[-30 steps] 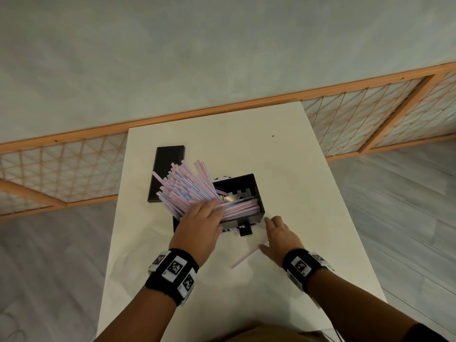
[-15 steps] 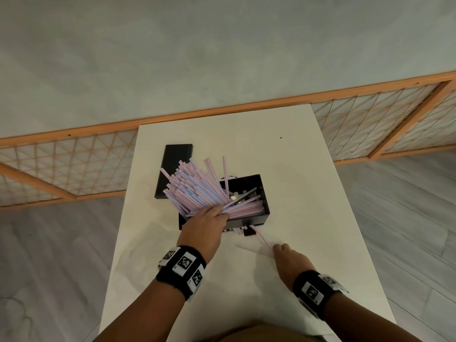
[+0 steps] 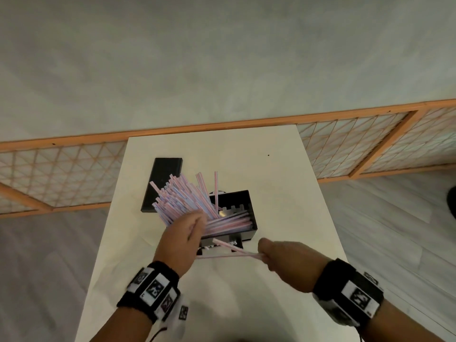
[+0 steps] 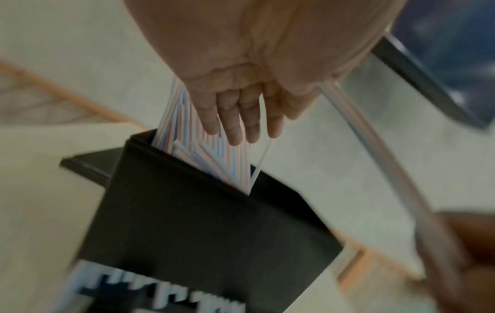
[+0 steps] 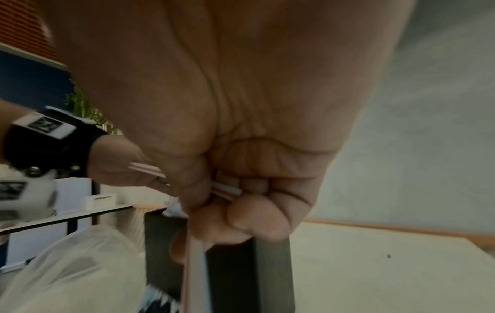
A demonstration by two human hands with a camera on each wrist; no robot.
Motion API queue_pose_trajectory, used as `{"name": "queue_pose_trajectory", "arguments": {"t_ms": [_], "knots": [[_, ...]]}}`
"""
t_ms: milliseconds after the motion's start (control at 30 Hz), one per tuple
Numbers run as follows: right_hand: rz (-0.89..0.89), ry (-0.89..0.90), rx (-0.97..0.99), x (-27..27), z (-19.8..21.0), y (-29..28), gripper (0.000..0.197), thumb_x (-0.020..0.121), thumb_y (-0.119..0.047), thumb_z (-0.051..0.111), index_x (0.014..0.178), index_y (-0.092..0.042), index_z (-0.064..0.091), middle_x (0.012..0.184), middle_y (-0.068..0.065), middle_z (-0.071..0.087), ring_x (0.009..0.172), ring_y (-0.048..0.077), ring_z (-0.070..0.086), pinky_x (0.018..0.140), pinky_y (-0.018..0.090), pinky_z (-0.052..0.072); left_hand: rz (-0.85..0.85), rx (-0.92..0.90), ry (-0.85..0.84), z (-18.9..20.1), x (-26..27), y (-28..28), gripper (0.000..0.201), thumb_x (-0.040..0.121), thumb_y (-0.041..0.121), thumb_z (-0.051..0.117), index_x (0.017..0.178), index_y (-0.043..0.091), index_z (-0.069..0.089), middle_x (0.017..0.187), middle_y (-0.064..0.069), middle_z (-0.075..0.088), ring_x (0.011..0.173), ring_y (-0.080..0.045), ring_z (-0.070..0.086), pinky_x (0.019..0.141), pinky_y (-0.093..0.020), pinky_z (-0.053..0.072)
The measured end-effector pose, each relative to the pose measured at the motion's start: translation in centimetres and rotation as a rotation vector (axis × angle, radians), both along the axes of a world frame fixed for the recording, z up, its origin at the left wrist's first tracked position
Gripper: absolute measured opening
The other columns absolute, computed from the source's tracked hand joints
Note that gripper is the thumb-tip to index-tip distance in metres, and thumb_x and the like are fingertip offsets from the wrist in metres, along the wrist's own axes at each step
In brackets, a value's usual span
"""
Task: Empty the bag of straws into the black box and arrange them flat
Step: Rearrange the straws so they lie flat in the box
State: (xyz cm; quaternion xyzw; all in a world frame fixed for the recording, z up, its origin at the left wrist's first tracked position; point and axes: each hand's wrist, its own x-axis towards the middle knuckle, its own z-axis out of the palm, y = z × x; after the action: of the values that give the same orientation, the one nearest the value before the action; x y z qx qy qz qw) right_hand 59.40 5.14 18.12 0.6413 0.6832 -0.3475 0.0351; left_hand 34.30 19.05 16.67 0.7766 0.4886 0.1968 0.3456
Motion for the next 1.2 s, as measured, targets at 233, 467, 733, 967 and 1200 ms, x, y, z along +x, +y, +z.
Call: {"name": "queue_pose_trajectory", "arguments": {"t_ms": [233,467,733,967,1200], "knots": [[-0.085,0.119,0.288,-1.5,1.8,6.0,0.007,0.107,-0.030,0.041,0.102,-0.025,0.041,0.086,0.006,0.059,0.073,0.030,0.053,0.068,0.048,0.049,0.255,-0.414,-0.659,6.6,0.4,0.3,0.054,0.104,0.055,0.034,0.124,0.021,0.071,0.125,0.005,0.074,0.120,-0.009,0.067,0.099,-0.034,0.051],[-0.079,0.310,0.513,-6.3,1.7,10.6,0.013,0.108,-0.024,0.045,0.105,-0.012,0.046,0.089,0.008,0.060,0.078,0.029,0.052,0.067,0.044,0.044,0.177,-0.269,-0.703,6.7,2.4,0.1,0.026,0.103,0.019,0.057,0.129,0.020,0.064,0.129,0.001,0.071,0.120,-0.017,0.068,0.105,-0.041,0.052],[0.069,-0.004,0.503,-5.1,-2.4,12.2,0.009,0.099,-0.007,0.052,0.105,-0.014,0.053,0.088,0.008,0.062,0.077,0.029,0.053,0.067,0.043,0.048,0.381,-0.510,-0.817,5.1,1.6,1.0,0.024,0.102,0.015,0.061,0.123,0.004,0.068,0.118,-0.010,0.076,0.116,-0.024,0.071,0.095,-0.031,0.059],[0.177,-0.202,0.371,-3.2,-3.6,11.4,0.029,0.101,-0.030,0.054,0.124,-0.015,0.060,0.114,0.007,0.063,0.100,0.030,0.058,0.086,0.043,0.051,0.565,-0.317,-0.350,0.4,-2.0,0.9,0.049,0.081,0.033,0.087,0.120,0.029,0.059,0.111,0.009,0.071,0.099,-0.013,0.071,0.092,-0.042,0.059],[0.196,-0.153,0.317,-3.8,-3.7,11.6,0.032,0.104,-0.039,0.046,0.115,-0.021,0.069,0.109,0.005,0.065,0.099,0.028,0.060,0.089,0.042,0.051,0.595,-0.047,-0.138,-0.4,-4.5,0.7,0.062,0.082,0.037,0.085,0.133,0.025,0.052,0.120,0.003,0.056,0.084,-0.015,0.064,0.072,-0.025,0.049]]}}
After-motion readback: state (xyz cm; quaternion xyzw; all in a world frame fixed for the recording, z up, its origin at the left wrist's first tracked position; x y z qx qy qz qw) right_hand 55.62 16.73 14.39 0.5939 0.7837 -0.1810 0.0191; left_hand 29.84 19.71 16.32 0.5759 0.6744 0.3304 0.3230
